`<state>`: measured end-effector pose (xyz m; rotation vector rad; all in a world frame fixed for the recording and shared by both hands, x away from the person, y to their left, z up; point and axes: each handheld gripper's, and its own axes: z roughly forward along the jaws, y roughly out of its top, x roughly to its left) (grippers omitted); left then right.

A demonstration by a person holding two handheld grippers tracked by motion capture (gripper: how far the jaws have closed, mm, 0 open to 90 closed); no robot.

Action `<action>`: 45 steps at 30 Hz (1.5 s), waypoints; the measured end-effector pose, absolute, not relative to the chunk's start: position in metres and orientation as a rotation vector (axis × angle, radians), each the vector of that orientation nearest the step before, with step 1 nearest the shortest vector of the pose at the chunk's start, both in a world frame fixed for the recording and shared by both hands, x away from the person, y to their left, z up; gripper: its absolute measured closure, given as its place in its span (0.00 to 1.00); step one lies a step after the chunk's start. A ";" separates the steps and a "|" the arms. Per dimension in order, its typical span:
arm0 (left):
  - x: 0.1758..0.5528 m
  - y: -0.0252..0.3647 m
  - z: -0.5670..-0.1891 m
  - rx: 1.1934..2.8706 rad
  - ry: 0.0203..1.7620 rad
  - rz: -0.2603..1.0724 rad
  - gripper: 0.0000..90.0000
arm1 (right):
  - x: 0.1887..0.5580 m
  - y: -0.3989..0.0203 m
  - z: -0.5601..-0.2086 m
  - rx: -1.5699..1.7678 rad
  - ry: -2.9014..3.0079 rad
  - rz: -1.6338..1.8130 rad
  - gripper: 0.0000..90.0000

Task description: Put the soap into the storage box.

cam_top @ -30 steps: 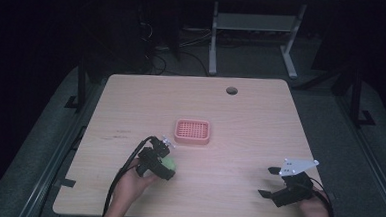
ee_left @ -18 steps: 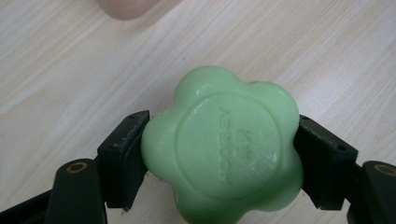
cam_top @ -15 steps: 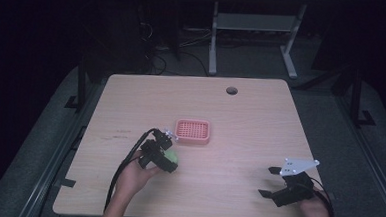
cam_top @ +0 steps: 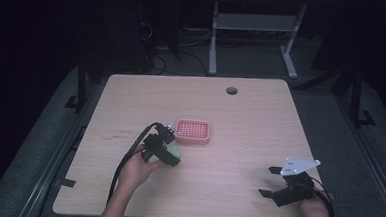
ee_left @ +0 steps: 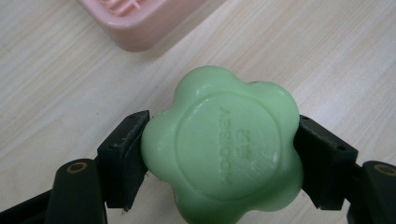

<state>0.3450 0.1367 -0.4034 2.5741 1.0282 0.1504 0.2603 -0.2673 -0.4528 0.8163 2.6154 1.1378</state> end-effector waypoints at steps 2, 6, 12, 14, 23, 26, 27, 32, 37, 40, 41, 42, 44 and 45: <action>0.347 0.136 -0.403 2.576 1.023 0.151 0.30 | 0.260 -0.267 -0.453 0.816 2.614 1.141 0.15; 0.350 0.135 -0.402 2.573 1.026 0.146 0.30 | 0.260 -0.268 -0.452 0.817 2.613 1.141 0.15; 0.355 0.135 -0.400 2.568 1.031 0.139 0.30 | 0.260 -0.268 -0.452 0.819 2.611 1.143 0.15; 0.357 0.135 -0.400 2.570 1.030 0.135 0.30 | 0.260 -0.268 -0.452 0.818 2.613 1.142 0.15; 0.365 0.133 -0.396 2.564 1.034 0.132 0.30 | 0.259 -0.268 -0.452 0.822 2.607 1.150 0.15; 0.369 0.131 -0.395 2.560 1.033 0.128 0.30 | 0.259 -0.268 -0.452 0.823 2.607 1.151 0.15; 0.370 0.131 -0.394 2.560 1.031 0.128 0.30 | 0.259 -0.268 -0.452 0.823 2.607 1.152 0.15; 0.375 0.129 -0.392 2.564 1.032 0.125 0.30 | 0.260 -0.268 -0.452 0.823 2.604 1.156 0.15; 0.382 0.127 -0.389 2.558 1.041 0.120 0.30 | 0.260 -0.268 -0.451 0.820 2.604 1.160 0.15; 0.386 0.125 -0.388 2.561 1.041 0.126 0.30 | 0.260 -0.268 -0.451 0.815 2.603 1.163 0.15; 0.387 0.124 -0.388 2.564 1.040 0.125 0.30 | 0.260 -0.268 -0.451 0.821 2.602 1.164 0.15; 0.387 0.124 -0.388 2.564 1.040 0.125 0.30 | 0.260 -0.268 -0.451 0.821 2.602 1.164 0.15; 0.390 0.122 -0.387 2.556 1.042 0.126 0.30 | 0.260 -0.269 -0.451 0.823 2.600 1.165 0.15; 0.391 0.122 -0.386 2.559 1.040 0.125 0.30 | 0.260 -0.269 -0.451 0.826 2.600 1.166 0.15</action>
